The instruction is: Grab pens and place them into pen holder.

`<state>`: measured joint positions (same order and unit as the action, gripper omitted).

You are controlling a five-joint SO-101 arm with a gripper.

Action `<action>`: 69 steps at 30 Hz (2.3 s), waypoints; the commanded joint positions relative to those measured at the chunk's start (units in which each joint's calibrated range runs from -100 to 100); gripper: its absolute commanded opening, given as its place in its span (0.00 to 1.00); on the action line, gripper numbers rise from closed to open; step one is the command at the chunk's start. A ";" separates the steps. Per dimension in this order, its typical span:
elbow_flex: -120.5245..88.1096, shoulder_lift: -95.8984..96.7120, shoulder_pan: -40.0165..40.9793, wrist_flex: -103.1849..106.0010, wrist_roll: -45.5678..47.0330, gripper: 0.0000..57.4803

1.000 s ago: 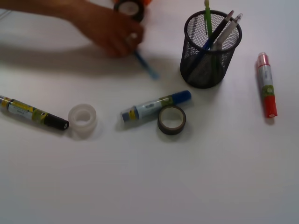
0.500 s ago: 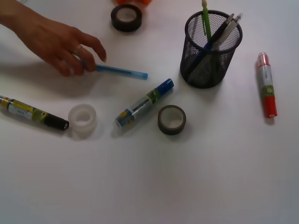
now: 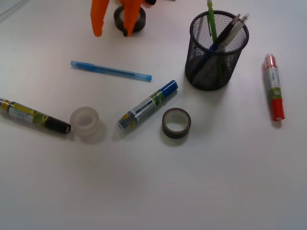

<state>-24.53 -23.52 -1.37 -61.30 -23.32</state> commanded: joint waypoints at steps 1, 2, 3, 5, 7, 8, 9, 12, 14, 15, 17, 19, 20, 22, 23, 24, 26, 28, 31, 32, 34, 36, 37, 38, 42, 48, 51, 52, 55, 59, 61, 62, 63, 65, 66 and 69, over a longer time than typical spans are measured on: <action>5.60 4.69 -4.13 -12.89 3.47 0.42; 6.41 6.65 -4.43 -14.56 4.30 0.42; 7.41 8.69 -4.65 -15.96 4.93 0.42; 9.49 12.94 -4.72 -18.49 5.67 0.42; 11.85 17.36 -4.72 -20.33 6.35 0.42; 13.12 19.48 -4.72 -21.03 6.64 0.42; 14.47 21.52 -4.72 -21.73 6.98 0.42; 18.55 27.13 -4.72 -23.57 7.91 0.42; 21.18 30.28 -4.72 -24.44 8.60 0.42; 22.35 31.81 -4.72 -24.53 8.94 0.42; 24.17 34.61 -4.72 -24.53 9.38 0.42; 25.43 37.08 -4.65 -24.88 9.38 0.42; 25.98 38.27 -4.58 -25.14 9.38 0.42; 26.52 40.22 -4.58 -25.76 9.43 0.39; 26.52 41.07 -4.58 -25.76 9.43 0.36; 26.43 41.75 -4.50 -25.76 9.43 0.33; 26.07 42.52 -4.35 -25.67 9.43 0.30; 25.52 42.52 -4.28 -25.14 9.43 0.30; 24.89 42.01 -4.28 -23.22 9.38 0.30; 24.08 41.92 -4.28 -21.47 9.38 0.30; 22.17 41.50 -4.05 -17.79 9.04 0.30; 19.91 40.73 -3.60 -15.26 9.04 0.31; 18.64 40.39 -3.53 -14.29 8.99 0.31; 17.19 39.88 -3.53 -13.42 8.99 0.31; 8.22 35.63 -3.38 -6.77 8.99 0.31; -4.64 31.13 -3.00 7.75 8.99 0.30; -5.73 31.38 -2.71 9.24 8.99 0.30; -5.73 31.47 -2.71 9.33 8.99 0.30; -5.63 31.64 -3.00 9.06 8.69 0.30; -5.36 33.17 -4.05 8.19 5.76 0.18; -3.55 34.87 -4.50 6.27 4.49 0.11; -2.56 35.80 -4.58 5.57 4.25 0.08; -0.47 37.67 -4.58 4.25 4.05 0.06; 1.52 39.20 -4.65 2.59 3.96 0.06; 2.34 39.80 -4.65 2.15 3.96 0.05; 3.06 39.97 -4.65 2.24 3.86 0.00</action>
<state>-22.28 15.33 -5.73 -58.96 -19.17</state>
